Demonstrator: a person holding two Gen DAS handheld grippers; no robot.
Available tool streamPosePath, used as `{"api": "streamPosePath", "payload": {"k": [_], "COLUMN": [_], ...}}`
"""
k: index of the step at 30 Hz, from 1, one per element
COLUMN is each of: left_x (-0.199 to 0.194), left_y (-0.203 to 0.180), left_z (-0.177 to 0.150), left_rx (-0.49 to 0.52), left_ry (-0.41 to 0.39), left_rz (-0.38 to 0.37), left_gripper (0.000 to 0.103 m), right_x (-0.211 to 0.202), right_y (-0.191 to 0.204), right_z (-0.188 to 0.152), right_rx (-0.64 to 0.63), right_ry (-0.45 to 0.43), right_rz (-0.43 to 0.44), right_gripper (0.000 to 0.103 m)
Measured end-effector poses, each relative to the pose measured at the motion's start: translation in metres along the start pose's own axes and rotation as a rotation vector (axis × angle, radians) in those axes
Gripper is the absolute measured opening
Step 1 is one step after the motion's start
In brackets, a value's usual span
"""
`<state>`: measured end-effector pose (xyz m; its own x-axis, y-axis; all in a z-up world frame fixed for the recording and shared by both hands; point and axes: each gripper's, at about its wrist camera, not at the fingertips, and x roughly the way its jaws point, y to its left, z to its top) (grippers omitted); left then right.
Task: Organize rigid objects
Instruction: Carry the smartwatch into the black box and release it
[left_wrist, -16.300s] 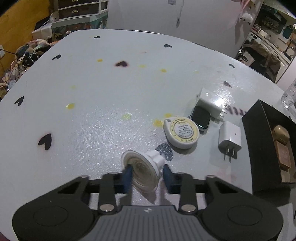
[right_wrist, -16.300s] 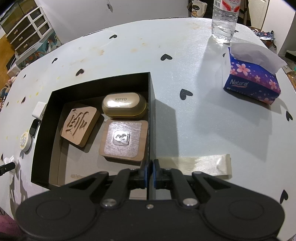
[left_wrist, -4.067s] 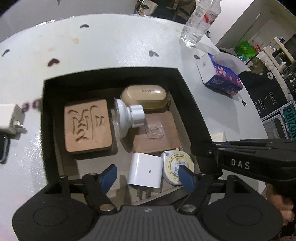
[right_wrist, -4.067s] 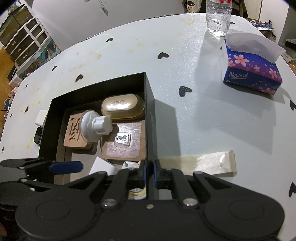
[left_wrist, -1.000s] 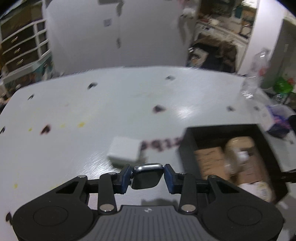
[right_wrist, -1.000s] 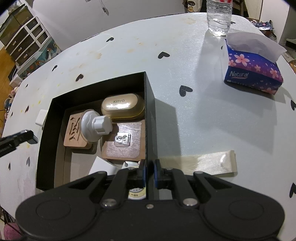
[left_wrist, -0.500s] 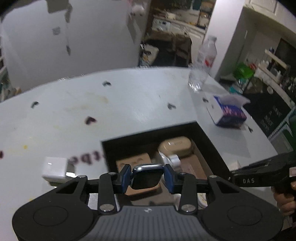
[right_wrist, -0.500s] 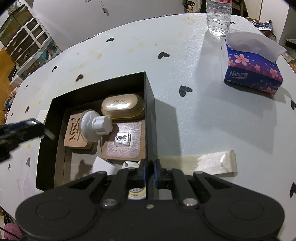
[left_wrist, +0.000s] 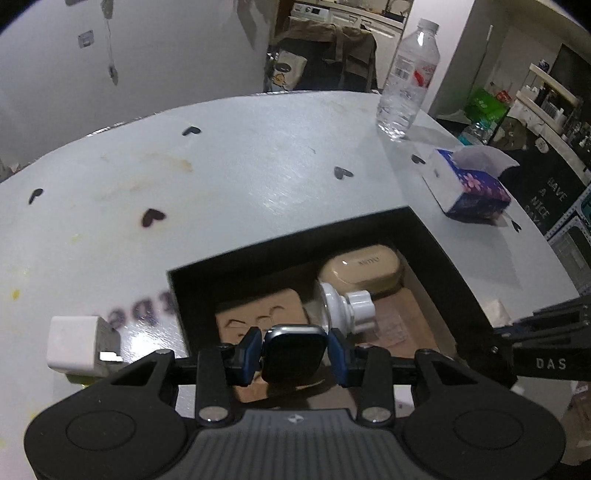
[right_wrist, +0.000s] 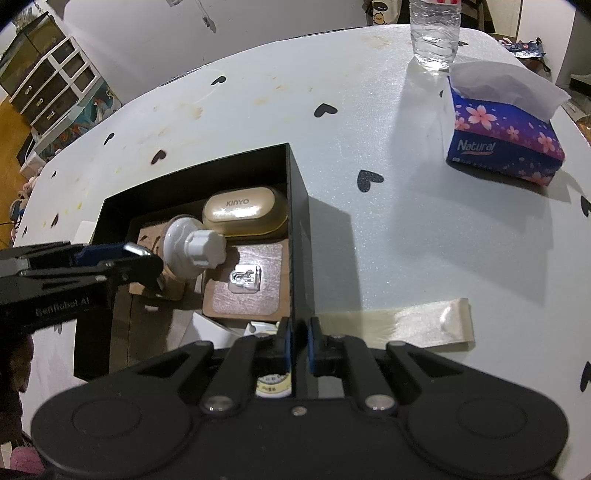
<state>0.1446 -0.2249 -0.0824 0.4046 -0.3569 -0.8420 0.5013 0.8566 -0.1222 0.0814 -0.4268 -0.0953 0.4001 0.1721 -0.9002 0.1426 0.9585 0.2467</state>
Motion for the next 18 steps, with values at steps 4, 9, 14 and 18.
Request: {"api": "streamPosePath", "payload": {"k": [4,9,14,18], "left_x": [0.001,0.001,0.0,-0.004], "left_y": [0.012,0.015,0.009,0.003], "left_z": [0.003,0.005,0.005,0.004], "left_rx": [-0.044,-0.075,-0.066,-0.048], "left_ry": [-0.02,-0.043,-0.05,-0.053], "left_rz": [0.005,-0.015,-0.031,-0.036], "left_gripper": [0.041,0.053,0.062,0.066], "right_x": [0.0,0.001,0.001,0.001], "right_y": [0.0,0.001,0.001,0.001], "right_z": [0.0,0.0,0.0,0.0], "right_rx": [-0.002,-0.005,-0.007,-0.007], "right_ry": [0.002,0.002,0.003,0.003], "right_rz": [-0.002,-0.003,-0.004,-0.003], "right_gripper": [0.009,0.009,0.009,0.009]}}
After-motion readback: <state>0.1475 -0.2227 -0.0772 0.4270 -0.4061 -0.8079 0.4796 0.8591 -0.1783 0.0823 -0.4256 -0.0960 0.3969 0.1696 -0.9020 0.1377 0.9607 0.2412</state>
